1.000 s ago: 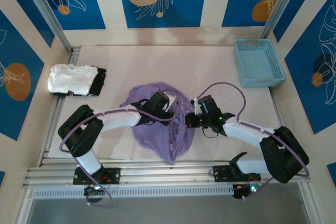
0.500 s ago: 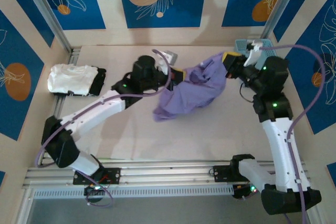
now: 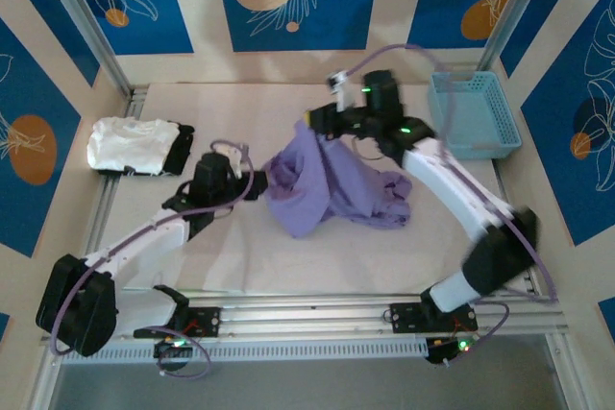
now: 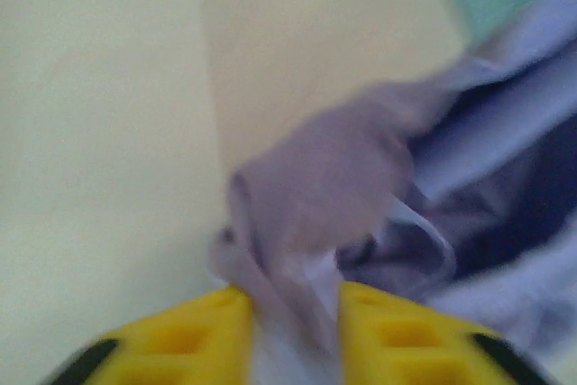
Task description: Fold the inside-out t-shirt
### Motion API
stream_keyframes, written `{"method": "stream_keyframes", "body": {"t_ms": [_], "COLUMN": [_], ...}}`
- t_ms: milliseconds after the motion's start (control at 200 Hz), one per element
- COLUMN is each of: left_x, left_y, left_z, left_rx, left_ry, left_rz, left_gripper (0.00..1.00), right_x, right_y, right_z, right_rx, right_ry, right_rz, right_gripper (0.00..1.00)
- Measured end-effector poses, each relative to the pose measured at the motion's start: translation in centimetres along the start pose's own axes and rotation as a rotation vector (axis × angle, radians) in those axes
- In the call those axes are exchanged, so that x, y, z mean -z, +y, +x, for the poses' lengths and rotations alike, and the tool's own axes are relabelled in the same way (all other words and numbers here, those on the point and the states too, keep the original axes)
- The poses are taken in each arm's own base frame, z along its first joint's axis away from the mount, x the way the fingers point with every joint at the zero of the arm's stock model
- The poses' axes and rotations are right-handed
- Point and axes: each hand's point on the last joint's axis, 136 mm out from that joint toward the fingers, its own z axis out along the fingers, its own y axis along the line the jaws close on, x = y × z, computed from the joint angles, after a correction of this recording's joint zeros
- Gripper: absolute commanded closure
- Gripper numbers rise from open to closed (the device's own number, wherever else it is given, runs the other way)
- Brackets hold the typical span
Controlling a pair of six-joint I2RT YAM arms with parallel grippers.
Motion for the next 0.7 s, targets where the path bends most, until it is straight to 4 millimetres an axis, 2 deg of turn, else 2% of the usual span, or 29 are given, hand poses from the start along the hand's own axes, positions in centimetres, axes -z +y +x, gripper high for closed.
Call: {"method": "stream_keyframes", "body": {"t_ms": [35,85,125,165,225,350,465,585,630,700], "left_x": [-0.2,-0.1,0.2,0.6,1.2,0.8,-2.1,-5.4,-6.6,-8.0], "left_y": [1.8,3.5,4.0,3.7,2.3,-2.4,-4.8,-6.7,-7.5,-8.1], "left_z": [1.8,3.4,4.0,4.1,3.8,5.0,6.7,7.4,7.4,7.1], "left_rx": [0.007,0.002,-0.008,-0.022,-0.064,-0.182,-0.273,-0.367,-0.397,-0.429], "left_ry": [0.039,0.078,0.088,0.082,0.053,0.061,0.14,0.181,0.184,0.176], "left_rz": [-0.061,-0.124,-0.146,-0.143,-0.118,-0.016,-0.005,-0.028,-0.036,-0.056], "left_gripper": [0.49,0.45,0.41,0.37,0.33,0.29,0.28,0.29,0.32,0.44], "right_x": [-2.9,-5.6,-6.6,-6.7,-5.8,-2.0,1.3,3.1,3.4,3.6], "right_y": [-1.3,-3.0,-3.7,-4.1,-4.4,-4.8,-5.5,-7.4,-8.2,-9.2], "right_z": [2.8,6.5,9.0,11.0,12.4,12.5,13.2,16.0,17.2,18.7], "right_rx": [-0.039,-0.093,-0.121,-0.137,-0.154,-0.15,-0.138,-0.138,-0.144,-0.155], "right_ry": [0.09,0.201,0.267,0.312,0.337,0.287,0.24,0.264,0.284,0.31], "right_rz": [0.002,0.018,0.029,0.039,0.06,0.115,0.2,0.322,0.363,0.405], "right_gripper": [0.7,0.67,0.65,0.63,0.62,0.61,0.57,0.52,0.5,0.44]}}
